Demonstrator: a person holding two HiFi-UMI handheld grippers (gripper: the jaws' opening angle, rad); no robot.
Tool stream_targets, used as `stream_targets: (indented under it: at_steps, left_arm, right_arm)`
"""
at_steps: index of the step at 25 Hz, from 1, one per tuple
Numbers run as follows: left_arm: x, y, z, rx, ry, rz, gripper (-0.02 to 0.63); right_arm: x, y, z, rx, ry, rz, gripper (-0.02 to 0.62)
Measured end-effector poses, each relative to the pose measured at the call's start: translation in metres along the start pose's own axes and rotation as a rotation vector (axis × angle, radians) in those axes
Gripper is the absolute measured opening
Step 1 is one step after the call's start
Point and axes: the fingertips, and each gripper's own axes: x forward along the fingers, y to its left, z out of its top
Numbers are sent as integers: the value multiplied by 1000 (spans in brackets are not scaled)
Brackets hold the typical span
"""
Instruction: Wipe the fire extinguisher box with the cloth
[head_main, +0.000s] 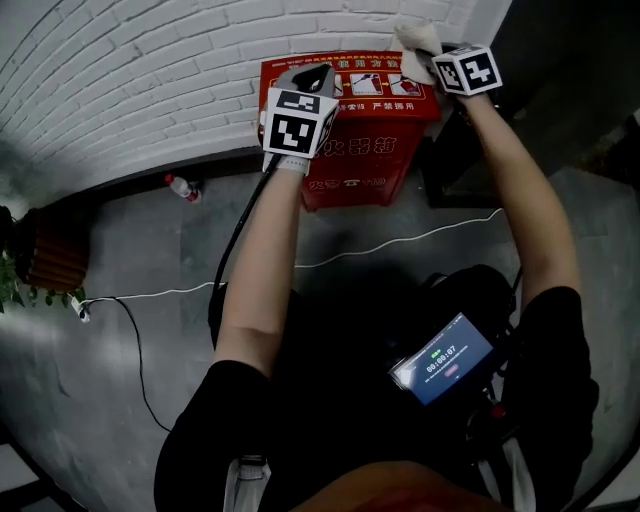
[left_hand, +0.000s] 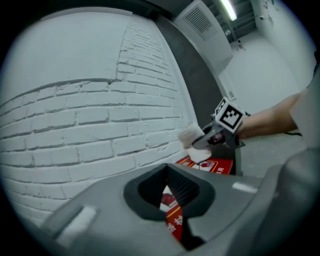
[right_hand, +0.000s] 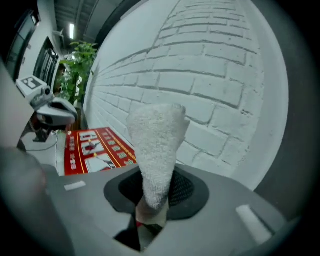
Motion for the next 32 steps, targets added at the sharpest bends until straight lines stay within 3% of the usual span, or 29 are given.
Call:
stream_targets:
  at_steps: [3, 6, 11, 18, 24, 32]
  left_arm:
    - [-17, 19, -1, -17, -8, 37, 3]
    - [-35, 41, -2, -43, -19, 80, 3]
    - [-63, 78, -16, -61, 14, 150, 3]
    - [-102, 104, -41, -71, 89, 182, 3]
    - [-89, 93, -67, -39, 118, 155, 3]
    - [-61, 62, -66, -22, 140, 111, 3]
  right_arm:
    - [-9, 43, 43, 37, -105, 82, 92]
    - [-5, 112, 78, -29, -148, 184, 92]
    - [17, 209, 111, -103, -161, 310, 92]
    - [33, 286, 124, -106, -121, 391, 94]
    - [59, 298, 97, -204, -55, 371, 94]
    - [53, 271, 71, -202, 6, 324, 91]
